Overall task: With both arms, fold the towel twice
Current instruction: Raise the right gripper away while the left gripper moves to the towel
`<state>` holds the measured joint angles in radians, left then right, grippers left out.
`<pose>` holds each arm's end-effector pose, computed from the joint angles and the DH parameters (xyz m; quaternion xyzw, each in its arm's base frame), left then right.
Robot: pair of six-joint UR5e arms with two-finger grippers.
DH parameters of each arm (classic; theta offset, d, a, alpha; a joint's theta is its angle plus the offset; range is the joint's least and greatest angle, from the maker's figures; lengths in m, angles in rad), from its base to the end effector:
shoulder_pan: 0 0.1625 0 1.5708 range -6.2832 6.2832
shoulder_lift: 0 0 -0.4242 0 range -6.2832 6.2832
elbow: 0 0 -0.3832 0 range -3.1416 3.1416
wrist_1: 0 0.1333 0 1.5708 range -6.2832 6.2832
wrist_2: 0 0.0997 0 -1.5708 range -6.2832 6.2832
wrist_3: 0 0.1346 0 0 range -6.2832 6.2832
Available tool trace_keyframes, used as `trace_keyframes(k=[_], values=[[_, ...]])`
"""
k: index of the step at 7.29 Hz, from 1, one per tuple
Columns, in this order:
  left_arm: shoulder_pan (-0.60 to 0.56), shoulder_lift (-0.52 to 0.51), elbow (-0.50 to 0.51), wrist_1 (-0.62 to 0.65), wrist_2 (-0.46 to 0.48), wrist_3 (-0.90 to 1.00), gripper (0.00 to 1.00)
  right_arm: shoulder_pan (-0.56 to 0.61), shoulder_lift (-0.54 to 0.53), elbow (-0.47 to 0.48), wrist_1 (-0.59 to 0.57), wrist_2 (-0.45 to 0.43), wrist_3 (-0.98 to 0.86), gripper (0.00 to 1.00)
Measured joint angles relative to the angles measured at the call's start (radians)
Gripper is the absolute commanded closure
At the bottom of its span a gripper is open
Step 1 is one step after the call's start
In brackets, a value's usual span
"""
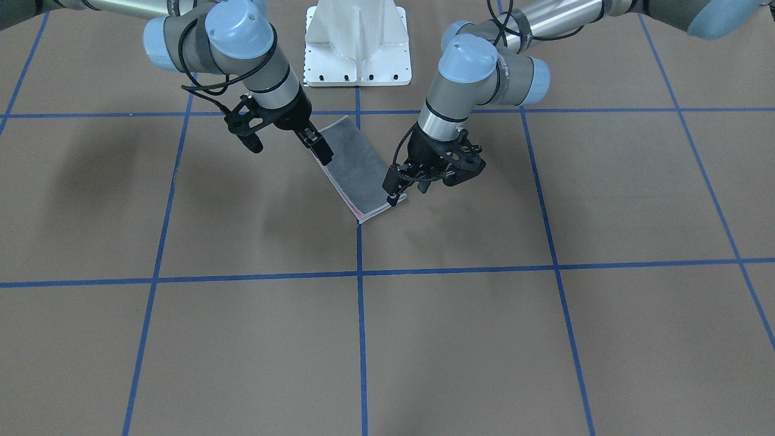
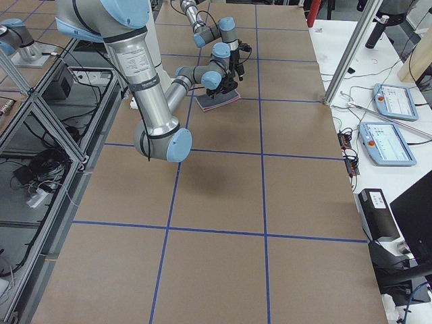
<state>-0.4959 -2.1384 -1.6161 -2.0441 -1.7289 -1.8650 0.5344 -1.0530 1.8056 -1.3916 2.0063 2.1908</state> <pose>0.5672 -0.4343 0.2734 -0.0154 0.5194 -0.2908 0.8034 -0.5179 -0.3954 0.2619 -0.2116 -0.4300 0.3947 0.7840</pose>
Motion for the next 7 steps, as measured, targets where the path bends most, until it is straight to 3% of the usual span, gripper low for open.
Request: trace_keyframes(k=[3,7], values=[[0.045,0.009,0.011,-0.026,0.013,0.001,0.41,0.072,-0.017,-0.002,0.001,0.007,-0.159,0.00],[0.055,0.005,0.039,-0.027,0.014,0.008,0.54,0.086,-0.019,-0.002,-0.001,0.006,-0.176,0.00]])
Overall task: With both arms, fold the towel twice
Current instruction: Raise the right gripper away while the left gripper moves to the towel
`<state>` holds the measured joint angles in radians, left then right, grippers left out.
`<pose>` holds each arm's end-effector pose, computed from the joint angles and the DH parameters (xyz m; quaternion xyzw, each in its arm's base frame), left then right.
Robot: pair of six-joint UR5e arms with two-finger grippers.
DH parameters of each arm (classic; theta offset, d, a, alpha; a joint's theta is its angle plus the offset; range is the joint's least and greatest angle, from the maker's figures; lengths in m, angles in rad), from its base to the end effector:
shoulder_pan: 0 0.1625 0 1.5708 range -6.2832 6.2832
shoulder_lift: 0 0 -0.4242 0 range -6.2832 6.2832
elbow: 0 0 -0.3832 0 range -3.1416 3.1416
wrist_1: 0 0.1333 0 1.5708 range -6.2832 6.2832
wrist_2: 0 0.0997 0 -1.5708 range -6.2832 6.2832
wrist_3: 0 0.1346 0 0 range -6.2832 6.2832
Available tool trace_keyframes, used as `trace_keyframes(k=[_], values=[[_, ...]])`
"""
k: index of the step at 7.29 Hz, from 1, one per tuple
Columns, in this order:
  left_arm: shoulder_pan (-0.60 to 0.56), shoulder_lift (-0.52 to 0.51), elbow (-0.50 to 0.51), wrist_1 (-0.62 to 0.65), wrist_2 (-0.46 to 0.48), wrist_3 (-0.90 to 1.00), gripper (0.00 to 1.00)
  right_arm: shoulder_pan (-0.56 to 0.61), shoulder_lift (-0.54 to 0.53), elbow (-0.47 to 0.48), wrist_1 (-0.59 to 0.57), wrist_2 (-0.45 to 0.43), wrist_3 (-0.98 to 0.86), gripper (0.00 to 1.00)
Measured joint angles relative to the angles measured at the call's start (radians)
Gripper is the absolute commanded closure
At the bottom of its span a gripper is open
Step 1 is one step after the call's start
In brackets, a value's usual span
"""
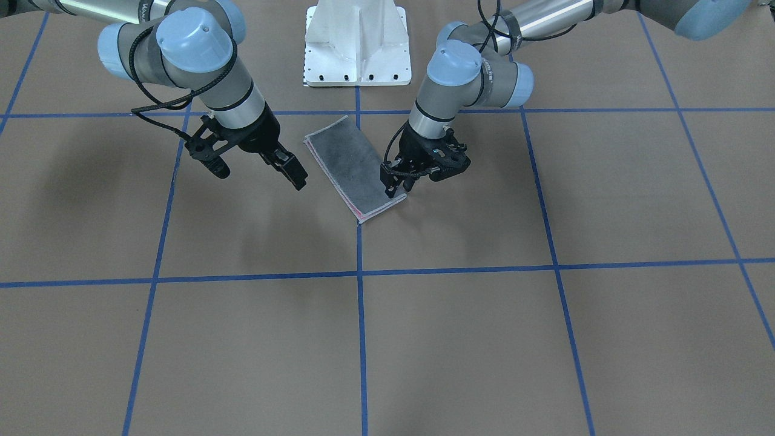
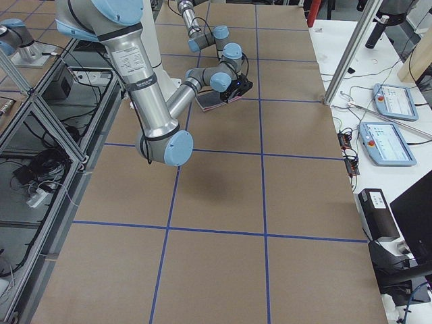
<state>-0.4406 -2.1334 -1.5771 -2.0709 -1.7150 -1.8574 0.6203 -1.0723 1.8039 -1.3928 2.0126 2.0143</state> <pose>0.5971 -0.4075 0.2915 -0.0227 0.5114 -0.2709 0.8152 -0.4810 -0.4367 0.2751 -0.1582 -0.4443 0.3616 0.8042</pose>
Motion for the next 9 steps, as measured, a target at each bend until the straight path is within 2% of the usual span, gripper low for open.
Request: trace_keyframes(k=[1,2,3,9], values=[[0.000,-0.001,0.004,0.000,0.000,0.006,0.63,0.001,-0.001,0.000,0.000,0.000,0.000,0.00],[0.000,-0.001,0.008,0.000,0.000,0.010,0.78,0.002,-0.001,0.000,0.000,0.000,0.000,0.00],[0.000,-0.001,0.010,0.000,0.000,0.011,1.00,0.002,-0.002,0.000,0.000,0.000,0.000,0.00],[-0.013,-0.010,0.015,-0.001,0.001,0.020,1.00,0.007,-0.005,0.000,0.000,0.003,-0.001,0.00]])
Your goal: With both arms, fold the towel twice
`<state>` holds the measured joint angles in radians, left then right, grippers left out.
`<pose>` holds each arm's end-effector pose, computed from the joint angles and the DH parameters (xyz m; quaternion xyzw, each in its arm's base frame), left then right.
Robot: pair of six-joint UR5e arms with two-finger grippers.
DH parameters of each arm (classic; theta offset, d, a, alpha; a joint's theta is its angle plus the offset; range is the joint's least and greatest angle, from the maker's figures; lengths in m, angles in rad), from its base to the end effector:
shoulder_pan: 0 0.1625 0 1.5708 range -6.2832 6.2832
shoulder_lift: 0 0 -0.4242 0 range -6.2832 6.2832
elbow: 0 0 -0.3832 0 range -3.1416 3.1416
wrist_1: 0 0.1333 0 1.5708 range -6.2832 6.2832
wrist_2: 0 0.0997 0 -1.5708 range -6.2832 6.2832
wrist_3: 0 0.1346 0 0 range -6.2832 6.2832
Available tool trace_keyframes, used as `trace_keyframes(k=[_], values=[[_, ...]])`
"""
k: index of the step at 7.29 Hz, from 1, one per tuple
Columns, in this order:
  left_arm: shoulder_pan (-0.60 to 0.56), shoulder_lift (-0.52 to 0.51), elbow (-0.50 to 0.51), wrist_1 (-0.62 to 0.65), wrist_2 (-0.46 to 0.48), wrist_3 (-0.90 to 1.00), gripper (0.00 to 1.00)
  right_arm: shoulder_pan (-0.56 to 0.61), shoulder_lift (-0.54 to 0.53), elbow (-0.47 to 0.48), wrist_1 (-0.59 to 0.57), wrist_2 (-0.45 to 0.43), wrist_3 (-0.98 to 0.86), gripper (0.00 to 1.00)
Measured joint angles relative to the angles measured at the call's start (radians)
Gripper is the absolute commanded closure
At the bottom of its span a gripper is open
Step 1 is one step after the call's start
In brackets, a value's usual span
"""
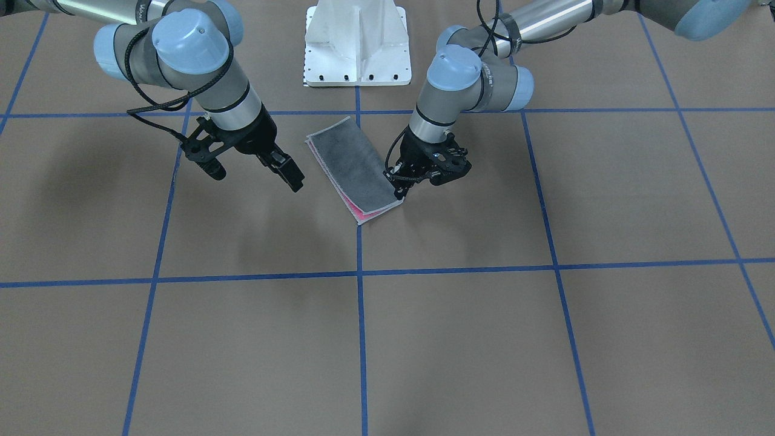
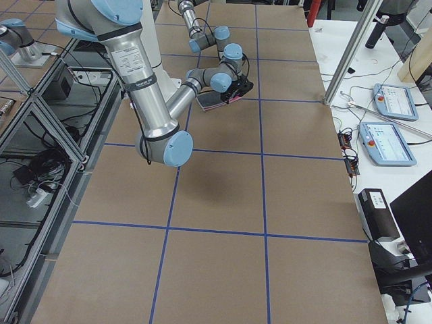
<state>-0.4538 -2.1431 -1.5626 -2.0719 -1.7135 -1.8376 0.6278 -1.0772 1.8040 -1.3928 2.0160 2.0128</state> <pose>0.5957 -0.4175 0.2915 -0.0139 0.5100 -0.2691 0.8169 -0.4773 -0.4395 0.2781 -0.1582 -0.4429 0.3641 0.8039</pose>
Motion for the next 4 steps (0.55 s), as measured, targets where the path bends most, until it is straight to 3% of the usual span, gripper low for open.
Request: trace_keyframes(k=[2,4], values=[[-0.025,-0.030,0.024,-0.017,0.025,0.055,1.00,0.004,-0.003,0.001,0.000,0.001,0.000,0.00],[-0.059,-0.109,0.153,-0.112,0.047,0.079,1.00,0.013,-0.013,0.005,0.000,0.005,0.000,0.00]])
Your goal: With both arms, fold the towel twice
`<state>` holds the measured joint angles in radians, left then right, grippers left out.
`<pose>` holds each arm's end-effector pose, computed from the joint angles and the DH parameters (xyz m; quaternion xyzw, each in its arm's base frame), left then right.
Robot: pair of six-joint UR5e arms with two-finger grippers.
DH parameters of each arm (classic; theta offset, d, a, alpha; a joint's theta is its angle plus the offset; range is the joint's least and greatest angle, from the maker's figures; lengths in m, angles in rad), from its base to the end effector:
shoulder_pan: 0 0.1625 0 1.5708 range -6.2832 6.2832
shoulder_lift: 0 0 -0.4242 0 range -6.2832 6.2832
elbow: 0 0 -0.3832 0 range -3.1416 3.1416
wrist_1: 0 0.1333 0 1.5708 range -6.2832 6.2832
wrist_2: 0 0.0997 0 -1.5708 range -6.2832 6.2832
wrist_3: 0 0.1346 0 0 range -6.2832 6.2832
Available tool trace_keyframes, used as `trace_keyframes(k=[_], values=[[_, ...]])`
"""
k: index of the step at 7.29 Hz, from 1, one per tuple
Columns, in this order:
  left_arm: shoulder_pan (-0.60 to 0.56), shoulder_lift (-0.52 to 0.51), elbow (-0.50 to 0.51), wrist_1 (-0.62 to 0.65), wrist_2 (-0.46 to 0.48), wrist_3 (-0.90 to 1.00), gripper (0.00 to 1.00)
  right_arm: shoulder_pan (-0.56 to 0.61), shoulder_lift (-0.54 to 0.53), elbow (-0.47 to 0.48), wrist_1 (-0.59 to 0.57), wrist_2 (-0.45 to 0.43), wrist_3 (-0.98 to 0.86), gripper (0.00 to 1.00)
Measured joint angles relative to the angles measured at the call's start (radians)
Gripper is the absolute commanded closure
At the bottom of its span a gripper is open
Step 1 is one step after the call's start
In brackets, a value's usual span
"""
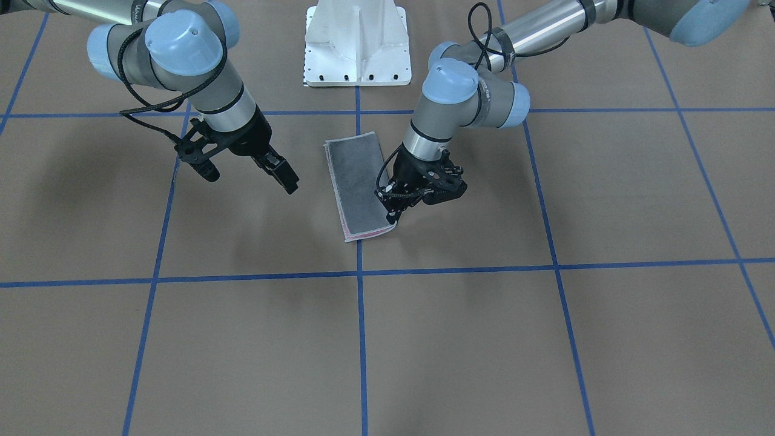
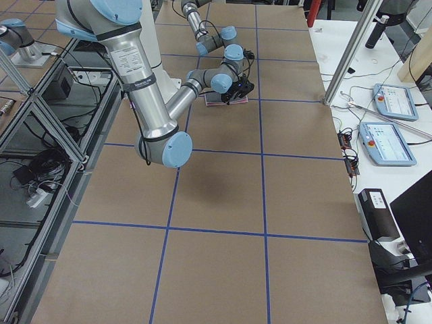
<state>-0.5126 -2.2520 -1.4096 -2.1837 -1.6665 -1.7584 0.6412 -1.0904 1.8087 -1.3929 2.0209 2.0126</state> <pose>0.6061 -0.4793 0.2681 0.0469 0.5355 -0.2650 0.8005 -0.4694 -0.4436 0.2843 -0.1581 -0.4402 0.3700 0.8027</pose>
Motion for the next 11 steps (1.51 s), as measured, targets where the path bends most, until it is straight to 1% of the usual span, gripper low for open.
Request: trace_keyframes(k=[1,2,3,5,6,7,9,10,11], values=[[-0.018,-0.047,0.070,-0.035,0.003,0.004,1.00,0.004,-0.003,0.001,0.000,0.001,0.000,0.00],[-0.034,-0.075,0.109,-0.049,0.003,0.013,0.27,0.006,-0.005,0.002,0.000,0.002,0.000,0.00],[-0.046,-0.087,0.123,-0.053,0.003,0.024,0.00,0.006,-0.005,0.002,0.000,0.002,0.000,0.00],[-0.071,-0.102,0.125,-0.052,-0.005,0.047,0.00,0.006,-0.005,0.003,0.000,-0.003,0.002,0.00],[-0.078,-0.101,0.108,-0.049,-0.023,0.053,0.00,0.006,-0.005,0.004,0.000,-0.007,0.003,0.00],[-0.083,-0.076,0.064,-0.041,-0.057,0.052,0.00,0.006,-0.005,0.003,0.001,-0.011,0.004,0.00],[-0.077,0.060,-0.105,-0.001,-0.095,0.034,0.01,0.005,-0.003,0.003,0.005,-0.027,0.006,0.00],[-0.063,0.121,-0.182,0.010,-0.097,0.000,0.07,0.005,-0.003,0.004,0.008,-0.039,0.006,0.00],[-0.040,0.161,-0.234,0.014,-0.094,-0.045,0.00,0.006,-0.007,0.003,0.009,-0.048,0.003,0.00]])
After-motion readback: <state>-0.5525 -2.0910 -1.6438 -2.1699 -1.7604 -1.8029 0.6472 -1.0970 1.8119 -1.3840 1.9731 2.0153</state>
